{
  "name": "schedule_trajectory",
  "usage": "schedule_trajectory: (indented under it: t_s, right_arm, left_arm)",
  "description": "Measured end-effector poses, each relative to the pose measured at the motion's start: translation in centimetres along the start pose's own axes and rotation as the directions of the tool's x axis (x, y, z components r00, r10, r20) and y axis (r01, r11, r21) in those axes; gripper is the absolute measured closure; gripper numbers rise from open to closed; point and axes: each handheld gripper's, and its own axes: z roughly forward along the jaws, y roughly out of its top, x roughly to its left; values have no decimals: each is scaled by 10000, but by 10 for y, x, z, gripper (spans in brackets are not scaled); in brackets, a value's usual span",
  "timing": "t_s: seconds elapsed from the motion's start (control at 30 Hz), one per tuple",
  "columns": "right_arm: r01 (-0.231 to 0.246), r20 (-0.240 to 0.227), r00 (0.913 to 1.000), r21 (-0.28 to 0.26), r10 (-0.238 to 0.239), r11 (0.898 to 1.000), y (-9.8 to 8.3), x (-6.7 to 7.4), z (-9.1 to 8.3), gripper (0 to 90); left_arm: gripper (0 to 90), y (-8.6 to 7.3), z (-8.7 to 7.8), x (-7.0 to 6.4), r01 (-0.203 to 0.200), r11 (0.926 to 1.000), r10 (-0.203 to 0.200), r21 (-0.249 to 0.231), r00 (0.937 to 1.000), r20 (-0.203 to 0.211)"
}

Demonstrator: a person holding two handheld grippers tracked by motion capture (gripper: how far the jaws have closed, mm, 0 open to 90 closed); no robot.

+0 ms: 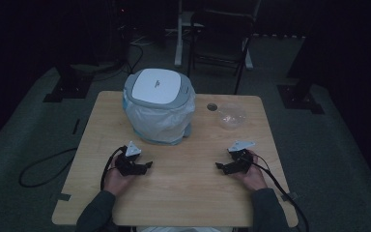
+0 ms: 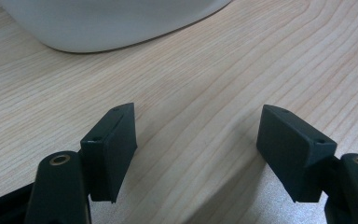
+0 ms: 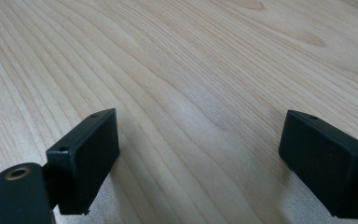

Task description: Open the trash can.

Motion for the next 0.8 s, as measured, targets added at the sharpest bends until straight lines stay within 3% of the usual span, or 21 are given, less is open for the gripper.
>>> schedule_trajectory:
  t_s: [0.57,0.8]
  right_arm:
    - [17,-2,10000,-54,-17,10000,0,0,0,143]
    - [25,222,9998,52,-26,10000,3,2,-2,198]
  left_arm:
    - [290,0,0,0,32,10000,-32,4,10000,-37]
    - [290,0,0,0,42,10000,-42,0,10000,-38]
